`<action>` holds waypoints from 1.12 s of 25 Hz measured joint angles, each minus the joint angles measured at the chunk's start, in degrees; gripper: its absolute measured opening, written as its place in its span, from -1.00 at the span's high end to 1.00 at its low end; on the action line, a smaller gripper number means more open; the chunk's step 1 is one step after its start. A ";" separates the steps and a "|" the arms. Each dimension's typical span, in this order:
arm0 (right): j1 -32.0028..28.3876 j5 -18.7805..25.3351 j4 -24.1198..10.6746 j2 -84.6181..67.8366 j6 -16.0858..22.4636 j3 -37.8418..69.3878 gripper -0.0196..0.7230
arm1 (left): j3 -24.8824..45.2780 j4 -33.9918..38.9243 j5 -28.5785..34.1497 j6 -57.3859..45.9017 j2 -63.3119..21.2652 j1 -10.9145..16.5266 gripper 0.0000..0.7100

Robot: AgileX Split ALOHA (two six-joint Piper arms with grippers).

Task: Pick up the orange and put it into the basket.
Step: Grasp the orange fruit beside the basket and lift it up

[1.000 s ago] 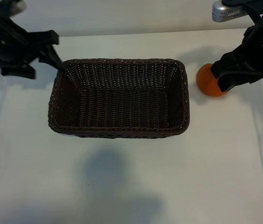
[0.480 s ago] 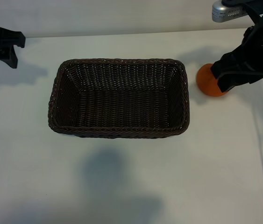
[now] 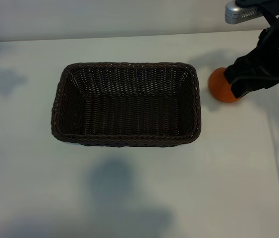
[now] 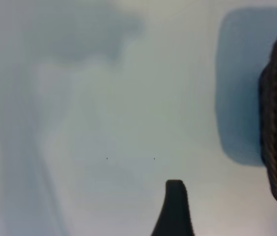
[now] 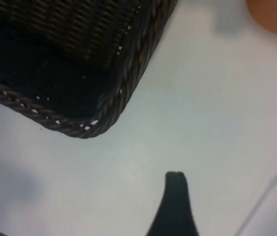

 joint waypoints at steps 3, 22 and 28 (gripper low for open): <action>0.00 0.00 -0.05 0.00 -0.05 0.00 -0.56 | 2.95 0.74 -0.05 0.95 -9.50 0.00 -0.68; 0.00 0.05 -0.05 0.00 -0.46 0.00 -0.56 | 37.03 4.32 -1.55 -2.44 -63.92 0.00 -0.68; 0.00 0.05 -0.05 0.00 -0.45 0.00 -0.56 | 42.91 4.23 -1.27 -2.38 -71.22 0.00 -0.67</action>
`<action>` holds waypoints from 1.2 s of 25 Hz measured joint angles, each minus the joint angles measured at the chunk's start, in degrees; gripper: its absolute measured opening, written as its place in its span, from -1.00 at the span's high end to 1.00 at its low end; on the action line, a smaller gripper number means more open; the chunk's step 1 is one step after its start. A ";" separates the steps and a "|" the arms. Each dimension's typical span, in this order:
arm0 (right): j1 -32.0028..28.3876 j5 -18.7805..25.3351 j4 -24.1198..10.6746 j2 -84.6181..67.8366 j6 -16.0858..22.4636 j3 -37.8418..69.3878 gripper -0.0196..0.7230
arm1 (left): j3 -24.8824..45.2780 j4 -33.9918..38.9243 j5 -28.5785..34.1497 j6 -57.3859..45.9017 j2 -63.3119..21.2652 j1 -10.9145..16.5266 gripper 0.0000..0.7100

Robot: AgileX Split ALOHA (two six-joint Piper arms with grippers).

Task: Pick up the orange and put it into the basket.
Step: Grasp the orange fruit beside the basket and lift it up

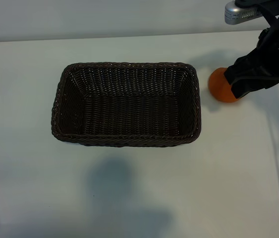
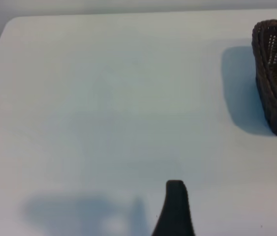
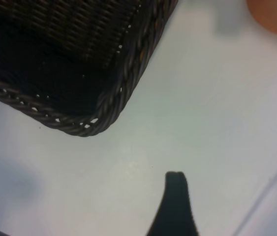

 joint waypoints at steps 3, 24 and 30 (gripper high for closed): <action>0.00 0.00 0.00 0.00 0.00 0.00 -0.56 | 1.46 0.00 0.00 0.05 -1.01 0.00 -0.67; 0.00 0.00 -0.06 0.00 0.00 0.00 -0.56 | 3.77 -0.09 -0.06 0.39 -2.65 -0.54 -0.67; 0.00 -0.04 -0.06 0.00 0.00 -0.10 -0.56 | 8.43 -0.09 -3.06 0.60 -2.65 -0.54 -0.67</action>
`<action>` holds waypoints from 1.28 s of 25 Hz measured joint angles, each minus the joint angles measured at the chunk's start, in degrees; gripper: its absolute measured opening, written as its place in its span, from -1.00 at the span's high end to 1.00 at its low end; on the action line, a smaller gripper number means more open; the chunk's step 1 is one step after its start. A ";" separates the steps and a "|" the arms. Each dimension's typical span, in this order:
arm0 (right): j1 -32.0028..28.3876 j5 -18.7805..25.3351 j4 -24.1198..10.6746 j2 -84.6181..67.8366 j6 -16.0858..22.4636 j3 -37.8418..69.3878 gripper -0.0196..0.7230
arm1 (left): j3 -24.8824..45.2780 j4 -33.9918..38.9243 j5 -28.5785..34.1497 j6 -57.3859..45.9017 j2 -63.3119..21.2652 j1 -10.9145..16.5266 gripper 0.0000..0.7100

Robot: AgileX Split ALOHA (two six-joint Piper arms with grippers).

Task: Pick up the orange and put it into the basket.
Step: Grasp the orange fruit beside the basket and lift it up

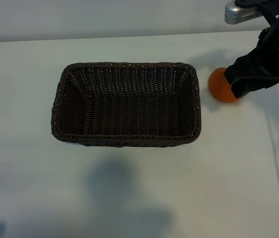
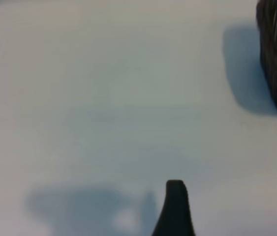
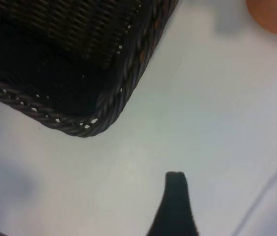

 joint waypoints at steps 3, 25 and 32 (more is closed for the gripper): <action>0.00 -0.19 0.00 0.00 0.00 0.00 -0.56 | 0.19 0.00 0.00 0.28 0.00 0.00 -0.67; 0.00 -25.09 -9.15 14.03 16.48 -0.54 -0.67 | 0.97 0.00 1.27 0.34 0.00 0.00 -0.67; -1.27 -31.25 -10.07 19.01 20.49 -1.08 -0.67 | 0.97 0.00 1.29 0.34 0.00 0.00 -0.67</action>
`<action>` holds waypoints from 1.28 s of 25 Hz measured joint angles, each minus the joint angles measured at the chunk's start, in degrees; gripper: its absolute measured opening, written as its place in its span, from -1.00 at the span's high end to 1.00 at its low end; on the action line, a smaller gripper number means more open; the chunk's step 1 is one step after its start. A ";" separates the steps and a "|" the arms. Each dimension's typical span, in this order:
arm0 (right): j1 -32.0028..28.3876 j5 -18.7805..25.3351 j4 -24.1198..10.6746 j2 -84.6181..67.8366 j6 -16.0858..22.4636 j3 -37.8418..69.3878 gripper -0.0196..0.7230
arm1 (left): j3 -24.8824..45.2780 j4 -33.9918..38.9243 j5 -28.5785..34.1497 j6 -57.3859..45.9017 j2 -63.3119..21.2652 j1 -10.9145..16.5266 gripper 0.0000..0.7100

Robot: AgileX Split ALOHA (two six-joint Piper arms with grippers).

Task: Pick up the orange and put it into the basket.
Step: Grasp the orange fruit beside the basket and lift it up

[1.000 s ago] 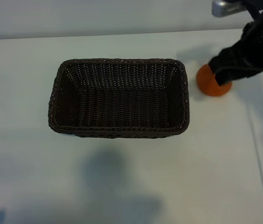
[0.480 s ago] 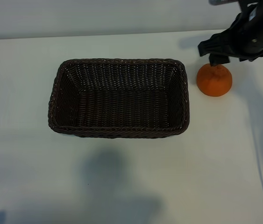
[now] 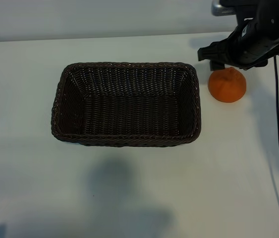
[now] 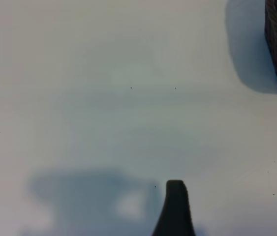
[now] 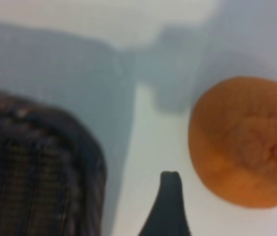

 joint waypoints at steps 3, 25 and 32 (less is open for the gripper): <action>-1.47 -0.53 -0.37 1.71 0.95 -1.23 -0.67 | 0.00 0.00 0.00 0.00 0.00 0.00 -0.67; -4.01 -5.87 -2.71 9.50 1.45 -1.72 -0.66 | 0.00 0.00 0.10 -0.19 0.00 0.00 -0.67; -4.08 -6.05 -2.41 11.37 1.33 -1.72 -0.45 | 0.00 0.00 0.10 -0.19 0.00 0.00 -0.67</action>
